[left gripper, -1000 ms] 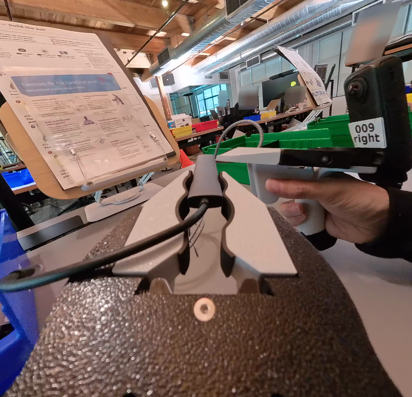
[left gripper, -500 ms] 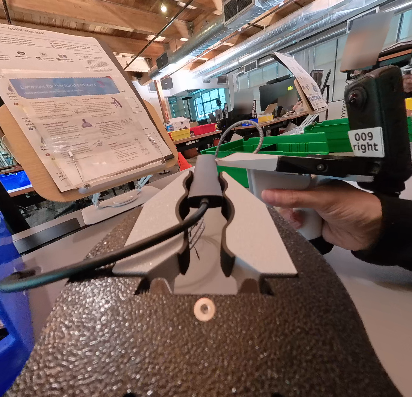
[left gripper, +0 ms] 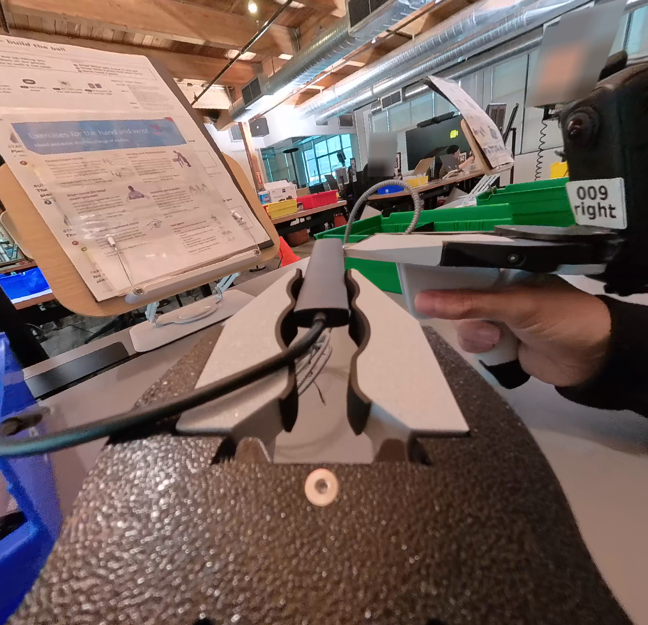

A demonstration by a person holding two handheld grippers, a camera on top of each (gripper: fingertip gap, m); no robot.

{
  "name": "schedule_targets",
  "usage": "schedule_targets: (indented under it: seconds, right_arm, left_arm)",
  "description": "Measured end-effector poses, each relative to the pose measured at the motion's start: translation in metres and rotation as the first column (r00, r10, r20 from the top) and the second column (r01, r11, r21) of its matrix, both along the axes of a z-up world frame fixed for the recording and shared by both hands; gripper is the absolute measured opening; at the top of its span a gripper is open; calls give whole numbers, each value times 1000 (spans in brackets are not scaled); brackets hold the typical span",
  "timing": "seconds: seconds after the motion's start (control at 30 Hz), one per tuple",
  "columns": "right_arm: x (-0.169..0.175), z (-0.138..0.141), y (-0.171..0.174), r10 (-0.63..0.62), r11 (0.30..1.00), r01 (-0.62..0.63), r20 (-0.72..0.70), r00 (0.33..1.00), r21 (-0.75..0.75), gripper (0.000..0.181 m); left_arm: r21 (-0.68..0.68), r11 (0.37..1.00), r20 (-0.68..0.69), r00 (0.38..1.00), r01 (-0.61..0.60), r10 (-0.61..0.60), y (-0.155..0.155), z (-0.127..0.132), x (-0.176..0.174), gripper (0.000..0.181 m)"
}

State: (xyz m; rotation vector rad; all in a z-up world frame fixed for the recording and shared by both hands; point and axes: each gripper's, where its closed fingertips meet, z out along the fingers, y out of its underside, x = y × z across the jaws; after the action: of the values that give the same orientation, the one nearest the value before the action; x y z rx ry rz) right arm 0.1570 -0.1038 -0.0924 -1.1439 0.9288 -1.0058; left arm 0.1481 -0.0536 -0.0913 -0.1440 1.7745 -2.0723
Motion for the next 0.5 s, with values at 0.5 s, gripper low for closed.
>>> schedule_targets:
  seconds: [0.5]
  right_arm:
    - [-14, -9, -7, 62, 997, -59, -49, 997, 51, 9]
  left_arm:
    - [67, 998, 35, 999, -15, 12, -7, -1, -13, 23]
